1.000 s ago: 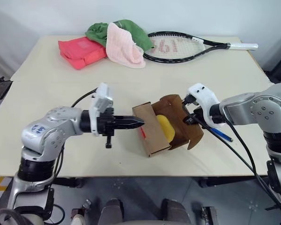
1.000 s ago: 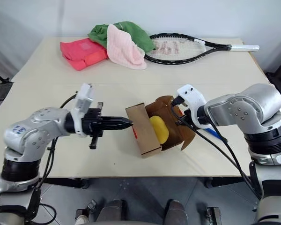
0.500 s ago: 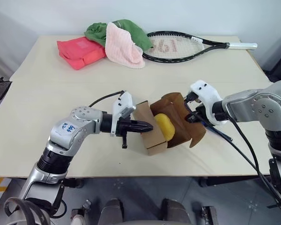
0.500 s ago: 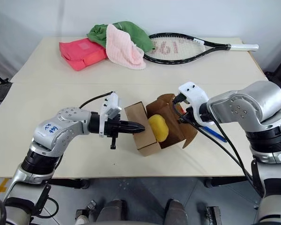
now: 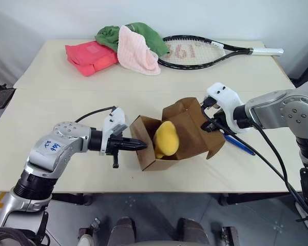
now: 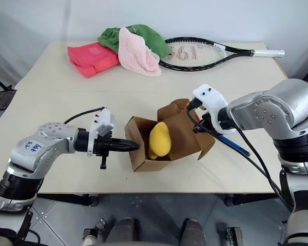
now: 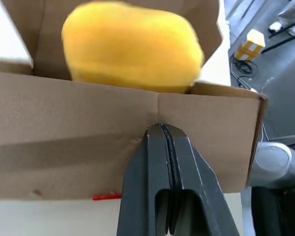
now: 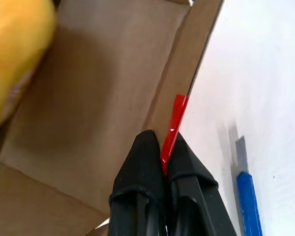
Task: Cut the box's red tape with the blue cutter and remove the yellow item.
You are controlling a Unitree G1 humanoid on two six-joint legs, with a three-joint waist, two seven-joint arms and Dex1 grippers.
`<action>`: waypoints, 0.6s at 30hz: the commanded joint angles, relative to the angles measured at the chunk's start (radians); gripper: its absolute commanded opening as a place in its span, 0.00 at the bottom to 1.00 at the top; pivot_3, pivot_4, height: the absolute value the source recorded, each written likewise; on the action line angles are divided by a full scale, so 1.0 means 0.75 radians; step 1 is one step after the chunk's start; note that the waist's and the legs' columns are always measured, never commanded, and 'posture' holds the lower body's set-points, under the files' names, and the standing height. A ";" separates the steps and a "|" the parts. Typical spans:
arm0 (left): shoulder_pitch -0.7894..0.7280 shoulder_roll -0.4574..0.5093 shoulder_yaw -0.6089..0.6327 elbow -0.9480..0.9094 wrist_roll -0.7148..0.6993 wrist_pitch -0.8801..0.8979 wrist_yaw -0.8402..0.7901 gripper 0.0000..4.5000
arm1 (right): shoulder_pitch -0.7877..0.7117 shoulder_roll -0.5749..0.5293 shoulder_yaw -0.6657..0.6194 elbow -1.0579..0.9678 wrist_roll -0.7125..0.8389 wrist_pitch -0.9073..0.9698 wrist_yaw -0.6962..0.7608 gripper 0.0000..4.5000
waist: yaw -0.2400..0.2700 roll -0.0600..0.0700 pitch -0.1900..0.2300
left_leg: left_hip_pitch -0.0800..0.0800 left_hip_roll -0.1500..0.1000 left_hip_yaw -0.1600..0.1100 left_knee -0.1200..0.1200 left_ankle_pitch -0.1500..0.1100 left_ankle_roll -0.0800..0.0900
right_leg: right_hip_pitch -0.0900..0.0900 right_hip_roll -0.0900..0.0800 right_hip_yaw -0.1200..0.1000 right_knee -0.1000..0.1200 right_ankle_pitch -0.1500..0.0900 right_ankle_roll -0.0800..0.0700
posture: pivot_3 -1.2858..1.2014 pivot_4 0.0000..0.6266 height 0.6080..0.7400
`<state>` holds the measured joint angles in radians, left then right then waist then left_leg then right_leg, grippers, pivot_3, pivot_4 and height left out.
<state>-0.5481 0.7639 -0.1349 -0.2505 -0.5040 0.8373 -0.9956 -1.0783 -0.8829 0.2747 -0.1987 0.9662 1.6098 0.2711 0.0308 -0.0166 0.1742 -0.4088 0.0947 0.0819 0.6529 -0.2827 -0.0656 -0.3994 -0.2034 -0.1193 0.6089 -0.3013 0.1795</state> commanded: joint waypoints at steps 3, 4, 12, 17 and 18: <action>0.078 -0.005 -0.026 -0.077 0.012 0.080 0.065 0.00 | 0.024 0.017 -0.025 -0.096 0.117 0.006 -0.083 0.00 | -0.004 0.000 0.000 | 0.000 0.000 0.000 -0.001 0.000 0.000 | -0.001 0.000 0.000 0.000 0.000 0.000 | 0.52 0.24 1.00; 0.094 0.006 -0.029 -0.088 0.018 0.085 0.067 0.00 | 0.035 0.025 -0.030 -0.105 0.134 0.006 -0.105 0.00 | -0.006 0.000 0.000 | 0.000 0.000 0.000 -0.001 0.000 0.000 | -0.001 0.000 0.000 0.000 0.000 0.000 | 0.52 0.24 1.00; 0.105 -0.055 -0.008 -0.064 0.060 0.048 0.159 0.00 | 0.096 0.088 -0.058 -0.133 0.198 0.006 -0.254 0.00 | -0.008 0.000 0.000 | -0.001 0.000 0.001 -0.003 0.000 0.000 | -0.004 0.000 0.000 0.000 0.000 0.000 | 0.52 0.24 1.00; 0.100 -0.109 0.019 -0.047 0.058 0.031 0.205 0.00 | 0.101 0.067 -0.032 -0.147 0.165 0.006 -0.263 0.05 | -0.006 0.000 0.000 | -0.001 0.000 0.001 -0.002 0.000 0.000 | -0.004 0.000 0.001 0.000 0.000 0.000 | 0.52 0.24 1.00; 0.102 -0.112 0.022 -0.046 0.056 0.031 0.208 0.00 | 0.103 0.064 -0.033 -0.146 0.162 0.006 -0.260 0.10 | -0.007 0.000 0.000 | -0.001 0.000 0.002 -0.002 0.000 0.000 | -0.004 0.000 0.001 0.000 0.000 0.000 | 0.52 0.24 1.00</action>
<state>-0.4576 0.6880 -0.1455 -0.2622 -0.4597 0.8842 -0.8495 -1.0000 -0.8304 0.2626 -0.2689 1.0730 1.6098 0.0615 0.0256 -0.0167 0.1744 -0.4093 0.0949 0.0832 0.6512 -0.2827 -0.0657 -0.4021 -0.2032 -0.1188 0.6091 -0.3013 0.1795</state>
